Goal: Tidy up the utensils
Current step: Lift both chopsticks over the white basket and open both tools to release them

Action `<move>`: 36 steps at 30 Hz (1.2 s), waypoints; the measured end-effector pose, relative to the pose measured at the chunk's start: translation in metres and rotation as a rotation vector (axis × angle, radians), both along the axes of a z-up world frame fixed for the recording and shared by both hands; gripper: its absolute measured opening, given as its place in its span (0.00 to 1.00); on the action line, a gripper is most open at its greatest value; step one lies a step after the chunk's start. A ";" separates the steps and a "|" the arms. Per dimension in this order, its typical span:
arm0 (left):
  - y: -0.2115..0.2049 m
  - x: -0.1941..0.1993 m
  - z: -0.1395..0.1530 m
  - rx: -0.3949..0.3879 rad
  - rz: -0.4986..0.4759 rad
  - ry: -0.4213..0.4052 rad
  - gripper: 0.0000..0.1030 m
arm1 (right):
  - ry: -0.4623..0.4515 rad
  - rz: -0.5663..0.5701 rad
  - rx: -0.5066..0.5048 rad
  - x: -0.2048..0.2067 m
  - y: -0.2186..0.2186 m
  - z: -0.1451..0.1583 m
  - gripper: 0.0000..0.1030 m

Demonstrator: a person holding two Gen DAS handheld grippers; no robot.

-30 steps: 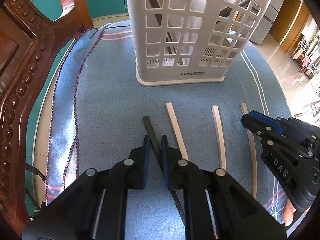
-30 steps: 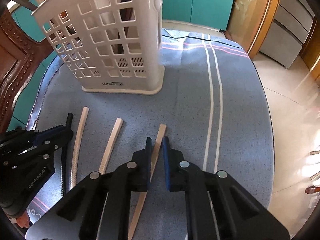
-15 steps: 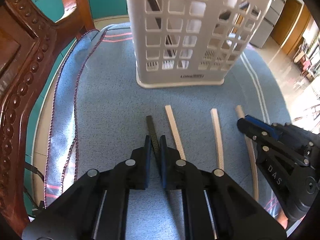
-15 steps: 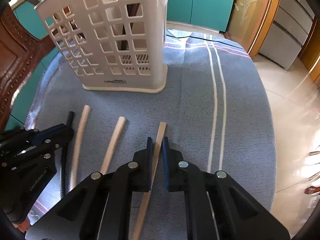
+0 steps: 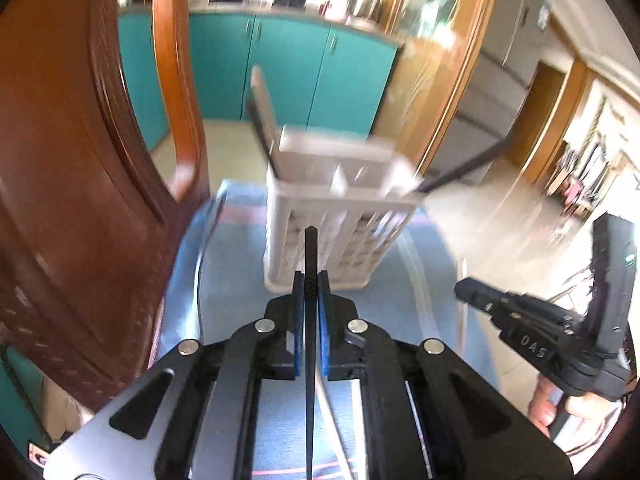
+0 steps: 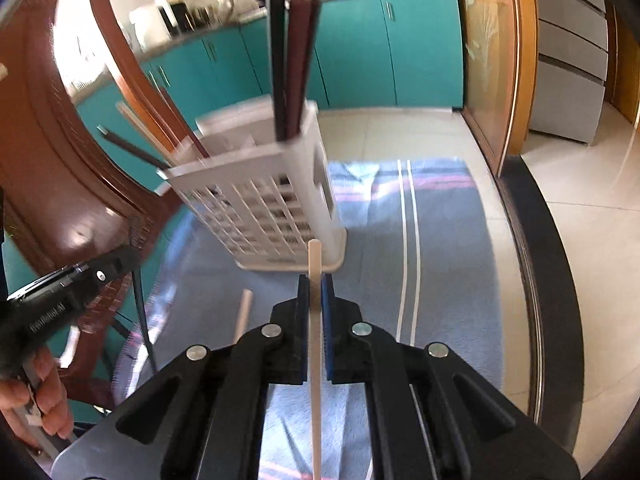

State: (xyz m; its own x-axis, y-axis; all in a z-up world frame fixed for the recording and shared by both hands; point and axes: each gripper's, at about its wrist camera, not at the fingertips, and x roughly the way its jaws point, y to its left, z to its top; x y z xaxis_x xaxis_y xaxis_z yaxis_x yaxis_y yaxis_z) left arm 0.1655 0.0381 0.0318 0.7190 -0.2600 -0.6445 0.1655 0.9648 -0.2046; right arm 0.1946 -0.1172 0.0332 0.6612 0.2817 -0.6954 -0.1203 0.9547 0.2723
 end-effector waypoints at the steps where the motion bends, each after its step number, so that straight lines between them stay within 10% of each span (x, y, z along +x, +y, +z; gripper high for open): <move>1: 0.001 -0.007 0.012 -0.012 -0.004 -0.030 0.07 | -0.025 0.004 0.023 -0.007 -0.005 0.011 0.07; 16: 0.028 -0.020 0.143 -0.150 0.187 -0.465 0.07 | -0.338 0.001 0.064 -0.033 -0.014 0.147 0.07; 31: 0.010 0.052 0.060 -0.024 0.214 -0.313 0.08 | -0.657 -0.128 0.150 -0.038 -0.018 0.188 0.07; 36: -0.003 0.047 0.040 0.040 0.168 -0.298 0.24 | -0.679 -0.187 0.152 -0.029 -0.023 0.175 0.07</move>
State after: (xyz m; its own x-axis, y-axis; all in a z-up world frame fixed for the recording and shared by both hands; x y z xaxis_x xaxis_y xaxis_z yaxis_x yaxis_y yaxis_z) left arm 0.2126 0.0351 0.0717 0.9080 -0.1006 -0.4068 0.0504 0.9899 -0.1322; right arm 0.1654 -0.1401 0.2084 0.9803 0.1820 -0.0763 -0.1479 0.9334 0.3269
